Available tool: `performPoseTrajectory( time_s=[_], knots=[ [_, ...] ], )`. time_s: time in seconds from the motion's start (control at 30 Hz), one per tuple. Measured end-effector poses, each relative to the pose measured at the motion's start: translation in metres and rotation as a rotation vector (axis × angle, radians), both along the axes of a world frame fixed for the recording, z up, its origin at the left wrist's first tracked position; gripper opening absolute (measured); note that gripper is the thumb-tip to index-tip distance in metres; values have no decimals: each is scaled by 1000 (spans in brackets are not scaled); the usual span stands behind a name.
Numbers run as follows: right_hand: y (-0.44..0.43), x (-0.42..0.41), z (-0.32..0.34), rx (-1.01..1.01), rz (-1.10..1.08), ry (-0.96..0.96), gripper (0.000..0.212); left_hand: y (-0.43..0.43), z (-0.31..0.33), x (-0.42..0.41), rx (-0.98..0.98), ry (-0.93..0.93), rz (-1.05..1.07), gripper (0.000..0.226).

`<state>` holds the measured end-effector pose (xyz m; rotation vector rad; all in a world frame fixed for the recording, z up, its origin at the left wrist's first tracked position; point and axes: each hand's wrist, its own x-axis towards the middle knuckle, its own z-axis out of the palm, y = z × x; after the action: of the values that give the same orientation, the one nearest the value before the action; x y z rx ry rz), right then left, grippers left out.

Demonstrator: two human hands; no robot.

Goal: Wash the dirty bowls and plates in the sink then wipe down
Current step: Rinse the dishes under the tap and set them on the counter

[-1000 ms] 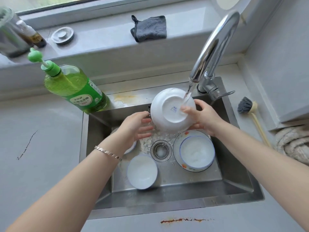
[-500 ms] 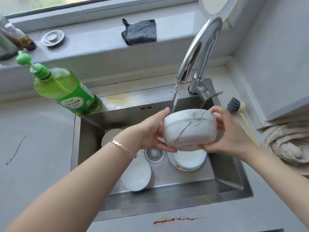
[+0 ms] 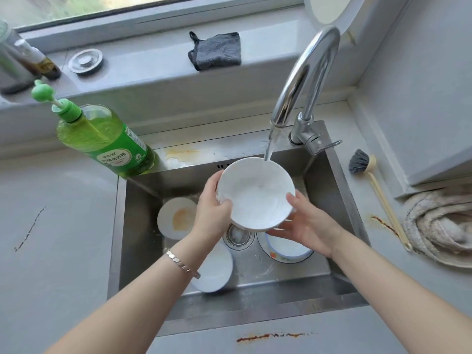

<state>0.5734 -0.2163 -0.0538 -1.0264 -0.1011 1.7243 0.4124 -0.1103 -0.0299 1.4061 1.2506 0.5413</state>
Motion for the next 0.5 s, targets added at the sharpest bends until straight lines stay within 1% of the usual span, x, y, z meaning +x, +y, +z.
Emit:
performPoseTrajectory(
  time_s=[0.03, 0.07, 0.13, 0.17, 0.23, 0.3, 0.37, 0.43, 0.5],
  knots=[
    [1, -4, -3, -23, -40, -39, 60, 0, 1, 1, 12, -18, -42, 58],
    [0, -7, -4, -39, -80, -70, 54, 0, 3, 2, -16, -41, -74, 57],
    [-4, -9, -5, -39, -145, -155, 52, 2, 4, 1, -66, -37, -124, 48],
    [-5, -9, -2, -46, -153, -246, 52, 3, 4, -2, -70, 8, -141, 42],
    [-8, -10, 0, -92, -110, -509, 55, 6, 0, -14, -74, 123, -164, 36],
    [-7, -14, -2, -159, -1, -856, 59, 6, -8, -32, -124, 215, -186, 28],
    [-3, -23, -6, -257, 173, -1189, 63, 3, -17, -56, -166, 311, -220, 23],
    [2, -38, -7, -354, 388, -1402, 67, -2, -25, -81, -204, 411, -254, 24],
    [5, -53, -9, -366, 594, -1533, 69, -9, -31, -106, -249, 465, -280, 22]
  ],
)
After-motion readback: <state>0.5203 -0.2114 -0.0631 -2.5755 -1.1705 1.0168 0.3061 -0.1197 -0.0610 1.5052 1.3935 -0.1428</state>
